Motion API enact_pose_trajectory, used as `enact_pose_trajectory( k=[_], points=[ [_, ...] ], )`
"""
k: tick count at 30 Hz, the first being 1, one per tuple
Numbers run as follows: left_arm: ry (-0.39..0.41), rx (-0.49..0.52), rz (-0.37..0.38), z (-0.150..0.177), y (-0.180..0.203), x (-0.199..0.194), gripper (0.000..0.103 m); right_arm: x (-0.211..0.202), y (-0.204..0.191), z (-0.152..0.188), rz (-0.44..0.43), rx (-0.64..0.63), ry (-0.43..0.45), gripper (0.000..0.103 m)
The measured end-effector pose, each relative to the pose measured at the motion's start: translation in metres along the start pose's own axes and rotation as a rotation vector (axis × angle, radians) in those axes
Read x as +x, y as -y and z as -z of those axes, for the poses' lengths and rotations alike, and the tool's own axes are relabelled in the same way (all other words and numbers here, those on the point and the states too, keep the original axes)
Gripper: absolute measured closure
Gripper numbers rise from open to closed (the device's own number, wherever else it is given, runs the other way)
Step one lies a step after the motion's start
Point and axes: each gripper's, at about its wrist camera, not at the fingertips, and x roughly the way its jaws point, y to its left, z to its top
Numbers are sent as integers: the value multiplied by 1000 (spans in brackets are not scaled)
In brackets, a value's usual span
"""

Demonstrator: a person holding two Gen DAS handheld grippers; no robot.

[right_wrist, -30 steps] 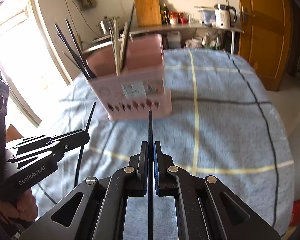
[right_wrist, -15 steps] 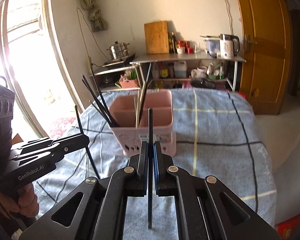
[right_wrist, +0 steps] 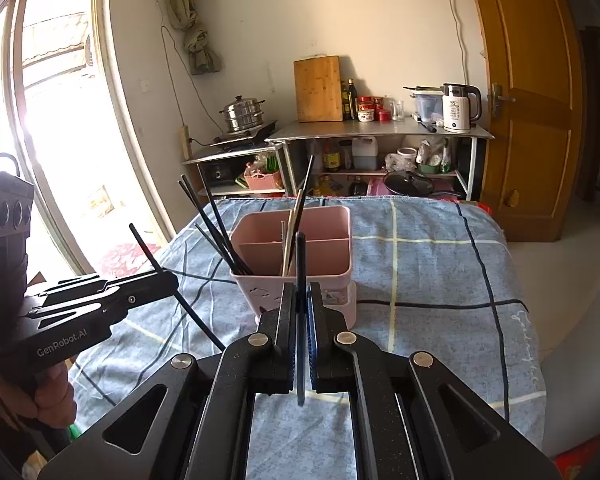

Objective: Organize utensils
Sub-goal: 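Lift both held chopsticks up toward the pink basket, then lower both chopsticks into the pink basket and open both tools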

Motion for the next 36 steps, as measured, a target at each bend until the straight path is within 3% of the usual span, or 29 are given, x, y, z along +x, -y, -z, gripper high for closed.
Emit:
enact_pose_trajectory(
  k=[6,20,28,36],
  points=[
    [16,0,11,-9,-3,-10,99,-4,-3,-8,-17,1,17,98],
    [154,48,-20,-86,-8,-45,99,-13,-20,-69,-41,-20,147,98],
    [177,51,-62,-114,-18,-34,99,1,-23,-98,-45,-9,198,98],
    [160,53,-92,-114,-25,-4,99,24,-22,-102,-41,-7,202,98]
  ],
)
